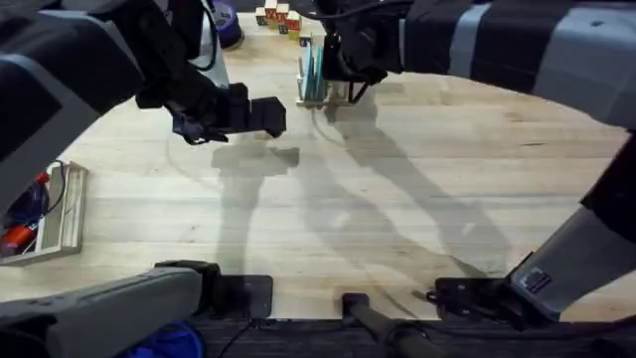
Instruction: Pick up the plates from the table one by one and place each into a slot on the dish rack.
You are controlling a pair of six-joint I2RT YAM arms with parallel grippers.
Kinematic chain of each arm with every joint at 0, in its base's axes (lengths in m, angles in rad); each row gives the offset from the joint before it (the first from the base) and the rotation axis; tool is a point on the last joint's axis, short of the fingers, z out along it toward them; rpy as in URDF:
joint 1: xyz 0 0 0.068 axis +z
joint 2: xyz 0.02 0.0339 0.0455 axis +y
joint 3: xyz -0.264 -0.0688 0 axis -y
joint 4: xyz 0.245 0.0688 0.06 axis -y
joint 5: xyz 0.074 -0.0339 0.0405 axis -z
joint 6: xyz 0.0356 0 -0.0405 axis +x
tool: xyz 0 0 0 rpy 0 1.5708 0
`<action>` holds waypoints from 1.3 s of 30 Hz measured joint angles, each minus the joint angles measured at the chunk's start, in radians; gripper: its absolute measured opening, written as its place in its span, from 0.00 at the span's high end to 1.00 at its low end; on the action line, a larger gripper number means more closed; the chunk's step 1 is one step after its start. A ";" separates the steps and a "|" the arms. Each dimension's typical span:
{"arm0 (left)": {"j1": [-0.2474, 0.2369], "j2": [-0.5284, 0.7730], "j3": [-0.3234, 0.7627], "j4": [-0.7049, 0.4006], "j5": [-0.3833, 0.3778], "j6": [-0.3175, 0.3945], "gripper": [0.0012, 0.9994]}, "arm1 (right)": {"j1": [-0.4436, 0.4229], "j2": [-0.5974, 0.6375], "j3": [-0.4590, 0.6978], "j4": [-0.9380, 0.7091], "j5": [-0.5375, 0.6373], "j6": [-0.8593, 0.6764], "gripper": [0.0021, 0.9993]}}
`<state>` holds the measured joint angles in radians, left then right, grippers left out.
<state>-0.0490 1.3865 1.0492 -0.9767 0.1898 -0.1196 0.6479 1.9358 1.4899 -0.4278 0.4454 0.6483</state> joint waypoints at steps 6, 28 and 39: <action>0.000 0.000 0.000 0.000 0.000 0.000 0.01 | 0.000 0.013 0.000 -0.008 -0.007 0.000 0.97; 0.000 0.000 0.000 0.000 0.000 0.000 0.01 | 0.003 0.046 0.004 -0.018 -0.007 0.003 0.97; 0.000 0.000 0.000 0.000 0.000 0.000 0.01 | 0.003 0.046 0.004 -0.019 -0.008 0.003 0.81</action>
<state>-0.0490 1.3865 1.0492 -0.9764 0.1898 -0.1196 0.6506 1.9816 1.4937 -0.4465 0.4374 0.6514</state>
